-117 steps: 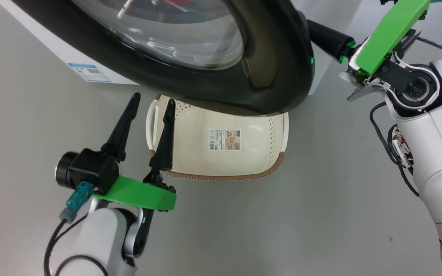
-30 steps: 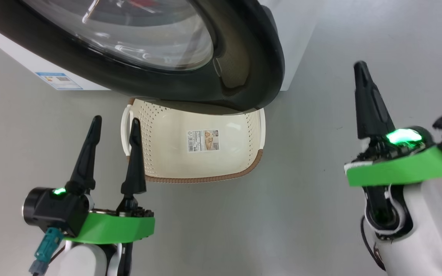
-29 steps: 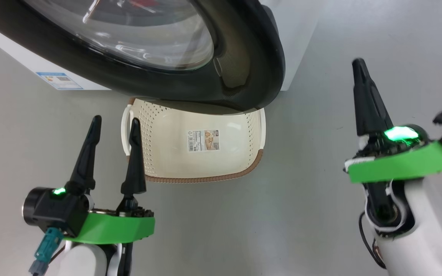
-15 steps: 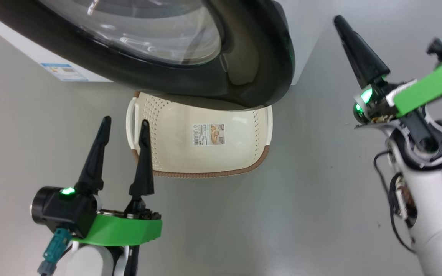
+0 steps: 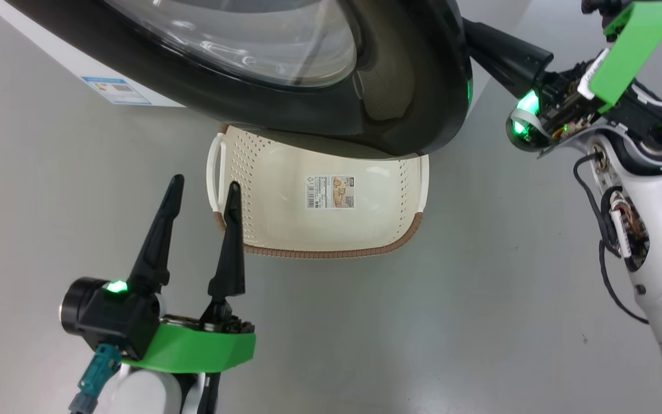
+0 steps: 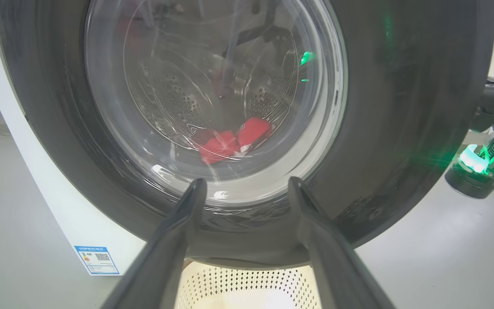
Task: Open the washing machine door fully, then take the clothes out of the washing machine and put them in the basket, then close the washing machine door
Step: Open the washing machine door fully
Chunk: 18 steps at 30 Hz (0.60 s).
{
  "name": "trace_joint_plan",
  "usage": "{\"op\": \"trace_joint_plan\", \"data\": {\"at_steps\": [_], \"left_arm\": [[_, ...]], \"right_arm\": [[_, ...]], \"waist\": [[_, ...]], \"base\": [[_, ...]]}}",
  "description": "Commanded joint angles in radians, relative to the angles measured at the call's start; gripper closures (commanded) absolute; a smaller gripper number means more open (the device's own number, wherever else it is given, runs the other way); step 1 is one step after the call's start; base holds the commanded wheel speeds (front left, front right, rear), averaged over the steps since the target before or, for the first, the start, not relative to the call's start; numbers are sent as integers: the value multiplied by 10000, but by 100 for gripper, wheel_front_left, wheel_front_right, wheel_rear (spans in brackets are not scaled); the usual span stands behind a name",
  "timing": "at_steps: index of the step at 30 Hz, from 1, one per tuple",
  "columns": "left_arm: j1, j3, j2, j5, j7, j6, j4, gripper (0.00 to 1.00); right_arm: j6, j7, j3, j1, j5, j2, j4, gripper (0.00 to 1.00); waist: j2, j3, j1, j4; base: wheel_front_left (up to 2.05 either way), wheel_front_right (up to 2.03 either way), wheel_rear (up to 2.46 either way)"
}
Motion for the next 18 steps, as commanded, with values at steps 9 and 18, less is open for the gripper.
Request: {"op": "trace_joint_plan", "data": {"at_steps": [9, 18], "left_arm": [[-103, 178, 175, -110, -78, 74, -349, 0], [-116, 192, 175, -321, -78, 88, -287, 0]], "right_arm": [[67, 389, 848, -940, 467, -160, 547, 100], [67, 418, 1166, -959, 927, -286, 637, 100]], "waist": [[0, 33, 0, 89], [0, -47, 0, 97]], "base": [[0, 0, 0], [0, 0, 0]]}}
